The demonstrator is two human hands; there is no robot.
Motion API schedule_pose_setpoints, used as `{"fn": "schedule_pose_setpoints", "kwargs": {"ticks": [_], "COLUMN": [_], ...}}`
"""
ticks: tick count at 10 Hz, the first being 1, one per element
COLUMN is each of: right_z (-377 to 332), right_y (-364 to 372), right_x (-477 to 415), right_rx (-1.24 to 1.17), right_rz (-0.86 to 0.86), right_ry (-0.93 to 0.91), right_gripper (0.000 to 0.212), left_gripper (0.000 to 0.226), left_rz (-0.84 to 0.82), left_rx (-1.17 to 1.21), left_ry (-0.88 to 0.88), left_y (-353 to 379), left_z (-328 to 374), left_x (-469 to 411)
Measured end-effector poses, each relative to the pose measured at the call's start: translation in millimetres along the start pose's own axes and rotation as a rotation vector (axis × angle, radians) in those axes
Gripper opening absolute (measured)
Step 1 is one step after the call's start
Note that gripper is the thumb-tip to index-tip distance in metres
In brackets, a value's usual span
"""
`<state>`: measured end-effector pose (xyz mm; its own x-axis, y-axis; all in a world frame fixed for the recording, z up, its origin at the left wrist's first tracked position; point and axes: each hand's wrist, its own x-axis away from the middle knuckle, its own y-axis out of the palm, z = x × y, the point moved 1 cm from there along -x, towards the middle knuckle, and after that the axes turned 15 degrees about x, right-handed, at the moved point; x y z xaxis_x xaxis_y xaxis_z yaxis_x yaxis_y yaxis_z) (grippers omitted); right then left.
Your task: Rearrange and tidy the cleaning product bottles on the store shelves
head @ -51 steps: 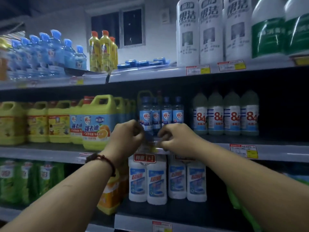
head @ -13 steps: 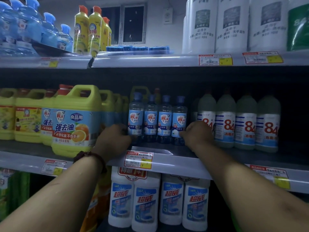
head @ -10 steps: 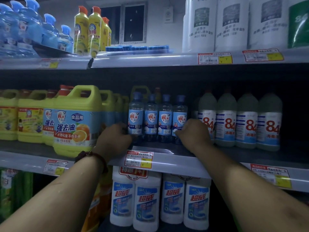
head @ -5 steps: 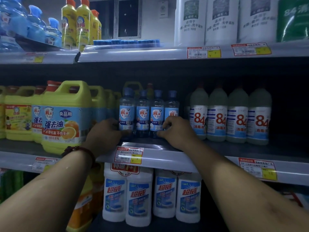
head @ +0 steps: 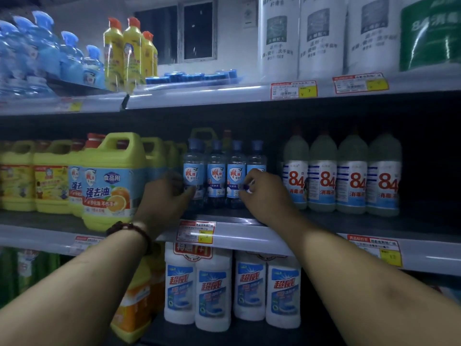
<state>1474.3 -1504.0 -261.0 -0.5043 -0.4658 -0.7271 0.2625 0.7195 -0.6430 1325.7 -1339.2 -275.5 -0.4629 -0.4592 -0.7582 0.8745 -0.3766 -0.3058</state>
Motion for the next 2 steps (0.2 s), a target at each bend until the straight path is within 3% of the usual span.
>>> {"fn": "schedule_pose_setpoints", "kwargs": {"ticks": [1, 2], "right_z": [-1.8, 0.8], "right_y": [-23.0, -55.7], "right_x": [19.1, 34.4], "right_rx": [0.093, 0.209], "right_rz": [0.006, -0.050], "right_ry": [-0.134, -0.165], "right_gripper": [0.015, 0.034], "left_gripper": [0.045, 0.053], "left_rz": [-0.125, -0.192], "left_rx": [-0.205, -0.358], "left_ry": [0.015, 0.083], "left_y": [-3.9, -5.7], "left_z": [24.8, 65.8], "left_x": [6.7, 21.6]}}
